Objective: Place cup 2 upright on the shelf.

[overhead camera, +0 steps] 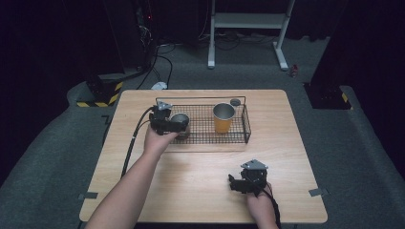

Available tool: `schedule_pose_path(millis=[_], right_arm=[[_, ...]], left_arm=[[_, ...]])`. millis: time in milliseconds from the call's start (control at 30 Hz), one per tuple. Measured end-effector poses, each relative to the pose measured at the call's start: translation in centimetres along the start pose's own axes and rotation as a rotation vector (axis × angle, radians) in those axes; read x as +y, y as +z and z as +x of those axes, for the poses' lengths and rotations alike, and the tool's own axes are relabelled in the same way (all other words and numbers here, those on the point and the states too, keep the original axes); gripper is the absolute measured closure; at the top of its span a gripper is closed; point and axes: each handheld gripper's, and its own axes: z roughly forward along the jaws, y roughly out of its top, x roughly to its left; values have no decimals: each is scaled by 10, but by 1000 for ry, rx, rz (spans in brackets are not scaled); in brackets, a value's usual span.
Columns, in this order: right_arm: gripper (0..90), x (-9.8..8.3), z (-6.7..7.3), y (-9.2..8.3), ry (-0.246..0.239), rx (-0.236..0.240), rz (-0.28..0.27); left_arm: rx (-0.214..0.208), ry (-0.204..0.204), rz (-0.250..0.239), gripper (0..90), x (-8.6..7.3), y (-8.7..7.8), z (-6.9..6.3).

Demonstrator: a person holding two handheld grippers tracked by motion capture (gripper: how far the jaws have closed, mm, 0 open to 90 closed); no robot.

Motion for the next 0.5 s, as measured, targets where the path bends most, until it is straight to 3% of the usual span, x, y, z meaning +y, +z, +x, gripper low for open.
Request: schedule_pose_path(millis=[233,500], right_arm=[[95,0,0,0,0,0,0],[95,0,0,0,0,0,0]], left_arm=[[-3,-14,6,1,-10,-13,9],[1,5,6,1,-22,-32,13]])
